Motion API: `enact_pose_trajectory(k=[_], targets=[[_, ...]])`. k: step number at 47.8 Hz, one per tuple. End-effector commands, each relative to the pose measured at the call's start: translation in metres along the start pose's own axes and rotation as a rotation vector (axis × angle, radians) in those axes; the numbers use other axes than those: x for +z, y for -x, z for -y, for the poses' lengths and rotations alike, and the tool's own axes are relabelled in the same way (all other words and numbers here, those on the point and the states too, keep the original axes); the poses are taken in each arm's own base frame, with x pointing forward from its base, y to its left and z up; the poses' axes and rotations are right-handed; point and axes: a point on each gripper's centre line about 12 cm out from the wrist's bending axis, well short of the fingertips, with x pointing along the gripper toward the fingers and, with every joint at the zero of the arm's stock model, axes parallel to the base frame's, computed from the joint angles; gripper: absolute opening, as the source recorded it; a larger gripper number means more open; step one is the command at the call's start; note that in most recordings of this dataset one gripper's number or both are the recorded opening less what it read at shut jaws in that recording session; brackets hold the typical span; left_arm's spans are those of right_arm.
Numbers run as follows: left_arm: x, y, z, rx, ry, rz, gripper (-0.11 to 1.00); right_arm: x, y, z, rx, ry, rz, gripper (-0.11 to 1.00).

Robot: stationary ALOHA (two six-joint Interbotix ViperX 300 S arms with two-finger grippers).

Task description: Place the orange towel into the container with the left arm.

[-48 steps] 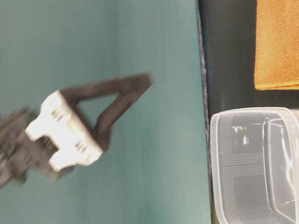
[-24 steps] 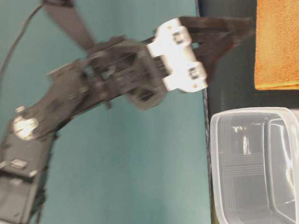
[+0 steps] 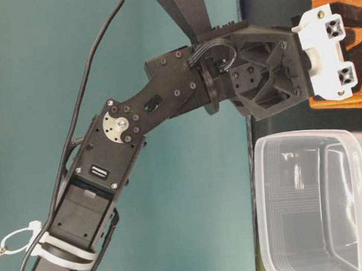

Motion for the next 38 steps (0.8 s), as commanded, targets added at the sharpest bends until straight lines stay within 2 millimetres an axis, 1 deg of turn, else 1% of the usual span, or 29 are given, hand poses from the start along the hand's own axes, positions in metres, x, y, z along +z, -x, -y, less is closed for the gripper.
enact_pose_trajectory(k=[1, 8, 10, 12, 17, 18, 20, 24, 26, 28, 31, 34, 35, 38], targets=[[0.004, -0.002, 0.001, 0.004, -0.005, 0.026, 0.88, 0.003, -0.001, 0.0, -0.003, -0.005, 0.008, 0.71], [0.002, -0.003, -0.002, 0.005, -0.002, 0.024, 0.84, 0.003, -0.001, 0.0, 0.0, -0.006, 0.005, 0.71], [0.003, -0.003, 0.0, 0.005, -0.006, 0.021, 0.81, 0.003, 0.0, 0.0, 0.0, 0.0, 0.006, 0.71], [0.002, -0.003, 0.001, 0.003, -0.008, 0.017, 0.75, 0.004, 0.0, 0.0, 0.0, 0.0, 0.009, 0.71], [0.004, 0.0, 0.005, 0.0, -0.023, 0.016, 0.52, 0.005, 0.001, 0.0, 0.001, 0.0, 0.017, 0.71], [0.004, 0.001, 0.006, -0.001, -0.027, 0.018, 0.45, 0.005, 0.001, 0.0, 0.001, 0.0, 0.017, 0.71], [0.005, 0.002, 0.006, -0.001, -0.03, 0.021, 0.33, 0.005, 0.001, 0.0, 0.001, 0.0, 0.018, 0.71], [0.01, 0.009, 0.006, 0.002, -0.031, 0.039, 0.12, 0.008, 0.002, 0.0, 0.002, 0.0, 0.029, 0.71], [0.015, 0.017, 0.005, 0.005, -0.032, 0.057, 0.06, 0.009, 0.003, -0.001, 0.002, -0.003, 0.035, 0.71], [0.021, 0.028, 0.004, 0.009, -0.034, 0.078, 0.06, 0.011, 0.004, -0.001, 0.006, -0.003, 0.043, 0.71], [0.032, 0.051, 0.001, 0.017, -0.038, 0.117, 0.06, 0.013, 0.006, -0.001, 0.008, 0.0, 0.053, 0.71], [0.043, 0.081, -0.005, 0.03, -0.047, 0.163, 0.06, 0.014, 0.008, -0.002, 0.008, 0.0, 0.059, 0.71], [0.047, 0.098, -0.007, 0.035, -0.056, 0.182, 0.06, 0.015, 0.008, -0.002, 0.008, 0.0, 0.061, 0.71], [0.052, 0.13, -0.012, 0.047, -0.065, 0.211, 0.06, 0.016, 0.01, -0.002, 0.009, 0.0, 0.059, 0.71]])
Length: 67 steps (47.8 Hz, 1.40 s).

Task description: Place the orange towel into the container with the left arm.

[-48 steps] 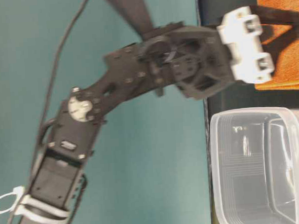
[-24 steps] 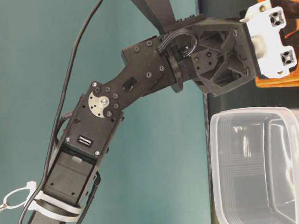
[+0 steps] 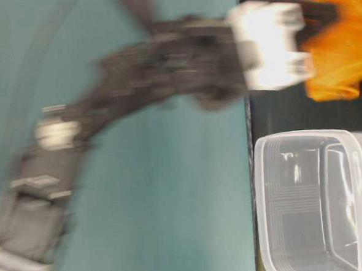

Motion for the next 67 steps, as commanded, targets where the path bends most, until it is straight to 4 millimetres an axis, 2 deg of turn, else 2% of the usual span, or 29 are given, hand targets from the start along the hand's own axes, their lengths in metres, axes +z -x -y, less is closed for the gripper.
enact_pose_trajectory(k=[1, 6, 11, 19, 28, 36, 42, 50, 67], targets=[[0.028, 0.074, -0.015, 0.037, -0.011, 0.111, 0.06, 0.008, 0.001, -0.001, 0.002, 0.0, 0.012, 0.71], [0.024, 0.12, -0.022, 0.05, 0.008, 0.126, 0.06, 0.01, 0.003, -0.001, 0.002, 0.0, 0.009, 0.71], [0.008, 0.15, -0.023, 0.051, 0.013, 0.107, 0.06, 0.01, 0.004, -0.001, 0.002, -0.002, 0.004, 0.71], [-0.027, 0.174, -0.017, 0.046, 0.021, 0.07, 0.06, 0.01, 0.004, -0.001, 0.002, -0.006, -0.005, 0.71], [-0.074, 0.173, -0.006, 0.03, 0.025, 0.0, 0.06, 0.008, 0.004, -0.001, 0.002, -0.005, -0.012, 0.71], [-0.1, 0.166, -0.005, 0.037, 0.038, 0.007, 0.06, 0.005, 0.004, -0.001, 0.003, -0.009, -0.017, 0.71], [-0.107, 0.164, -0.003, 0.047, 0.037, 0.054, 0.06, 0.005, 0.004, -0.001, 0.001, -0.009, -0.017, 0.71], [-0.116, 0.157, 0.001, 0.038, 0.04, 0.028, 0.06, 0.004, 0.004, -0.001, 0.003, -0.009, -0.019, 0.71], [-0.123, 0.152, -0.001, 0.038, 0.133, 0.013, 0.06, 0.004, 0.003, -0.001, 0.002, -0.011, -0.02, 0.71]])
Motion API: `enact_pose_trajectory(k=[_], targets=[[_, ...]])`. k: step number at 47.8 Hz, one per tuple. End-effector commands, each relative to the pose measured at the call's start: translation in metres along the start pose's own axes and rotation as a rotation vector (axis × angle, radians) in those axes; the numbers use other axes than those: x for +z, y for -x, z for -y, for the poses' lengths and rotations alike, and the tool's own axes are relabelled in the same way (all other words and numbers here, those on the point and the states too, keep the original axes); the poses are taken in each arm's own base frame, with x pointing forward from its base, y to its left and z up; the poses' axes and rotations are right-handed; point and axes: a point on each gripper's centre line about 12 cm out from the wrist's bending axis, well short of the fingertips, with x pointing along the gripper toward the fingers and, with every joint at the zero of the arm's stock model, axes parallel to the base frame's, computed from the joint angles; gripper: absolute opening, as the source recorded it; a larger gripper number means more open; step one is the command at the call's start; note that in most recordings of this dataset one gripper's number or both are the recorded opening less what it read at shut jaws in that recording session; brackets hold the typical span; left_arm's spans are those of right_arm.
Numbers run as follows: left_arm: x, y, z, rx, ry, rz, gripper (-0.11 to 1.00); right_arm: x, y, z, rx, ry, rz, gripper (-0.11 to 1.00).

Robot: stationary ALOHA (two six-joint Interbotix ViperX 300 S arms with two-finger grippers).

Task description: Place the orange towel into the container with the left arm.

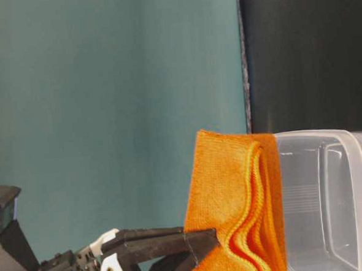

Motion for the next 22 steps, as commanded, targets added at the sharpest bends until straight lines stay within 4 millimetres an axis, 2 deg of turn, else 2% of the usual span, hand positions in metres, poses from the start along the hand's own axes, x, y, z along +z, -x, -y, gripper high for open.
enact_pose_trajectory(k=[1, 9, 12, 17, 22], targets=[[0.0, 0.004, -0.003, 0.007, 0.016, 0.017, 0.06, 0.003, -0.002, 0.0, 0.0, -0.005, 0.006, 0.71], [-0.006, 0.004, -0.004, 0.01, 0.063, 0.009, 0.1, 0.004, -0.002, 0.0, 0.003, -0.005, 0.021, 0.71], [-0.006, 0.004, -0.005, 0.01, 0.076, 0.014, 0.25, 0.004, -0.002, 0.0, 0.003, -0.005, 0.029, 0.71], [-0.004, 0.005, -0.001, 0.007, 0.083, 0.03, 0.58, 0.005, -0.002, 0.0, 0.003, -0.005, 0.032, 0.71], [0.01, 0.019, 0.005, 0.001, 0.082, 0.13, 0.84, 0.005, -0.002, -0.001, 0.003, -0.006, 0.034, 0.71]])
